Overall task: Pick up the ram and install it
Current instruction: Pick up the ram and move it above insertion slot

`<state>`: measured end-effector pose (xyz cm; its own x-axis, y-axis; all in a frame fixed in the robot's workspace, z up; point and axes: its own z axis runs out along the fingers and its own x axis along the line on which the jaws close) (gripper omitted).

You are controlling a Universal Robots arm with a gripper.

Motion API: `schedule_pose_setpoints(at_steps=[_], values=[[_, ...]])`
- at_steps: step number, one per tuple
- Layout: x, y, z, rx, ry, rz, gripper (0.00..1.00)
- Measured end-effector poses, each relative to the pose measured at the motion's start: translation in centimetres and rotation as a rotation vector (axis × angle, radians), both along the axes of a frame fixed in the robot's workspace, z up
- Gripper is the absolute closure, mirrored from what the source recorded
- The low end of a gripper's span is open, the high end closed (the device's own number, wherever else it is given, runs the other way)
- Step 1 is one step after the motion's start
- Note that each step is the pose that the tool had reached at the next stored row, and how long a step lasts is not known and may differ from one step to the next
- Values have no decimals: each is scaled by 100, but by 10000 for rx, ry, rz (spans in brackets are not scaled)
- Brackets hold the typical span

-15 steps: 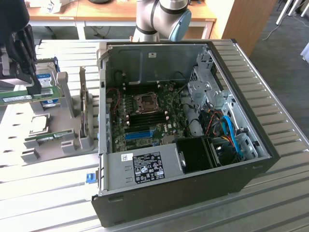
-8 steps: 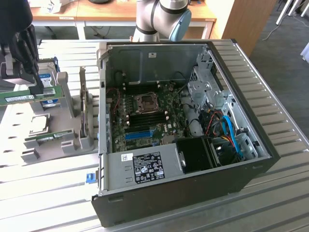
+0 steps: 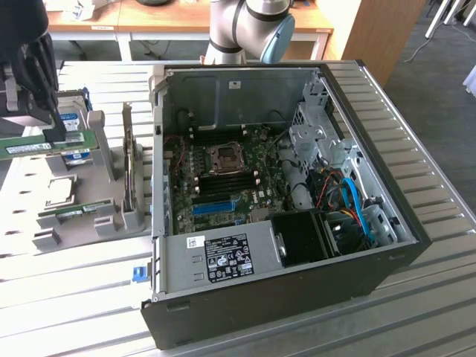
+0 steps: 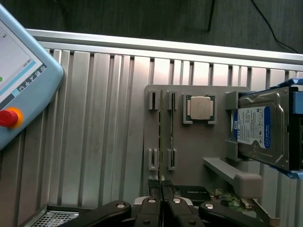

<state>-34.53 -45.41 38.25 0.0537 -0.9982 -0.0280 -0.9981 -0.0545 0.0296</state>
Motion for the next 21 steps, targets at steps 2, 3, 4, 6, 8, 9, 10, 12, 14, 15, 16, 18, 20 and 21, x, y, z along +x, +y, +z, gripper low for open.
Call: schedule_pose_setpoints(at_steps=[2,3,4,6,8,9,10,12,14,15,16,18,20,21], values=[[0,0,25,0,0,0,88],[0,0,40,0,0,0,88],[0,0,53,0,1,0,88],[0,0,80,0,0,0,88],[0,0,108,0,1,0,88],[0,0,121,0,0,0,88],[0,0,131,0,0,0,88],[0,0,149,0,0,0,88],[0,0,155,1,-1,0,88],[0,0,155,1,-1,0,88],[0,0,155,1,-1,0,88],[0,0,156,0,0,0,88],[1,0,156,-1,1,1,88],[5,0,158,-2,2,2,88]])
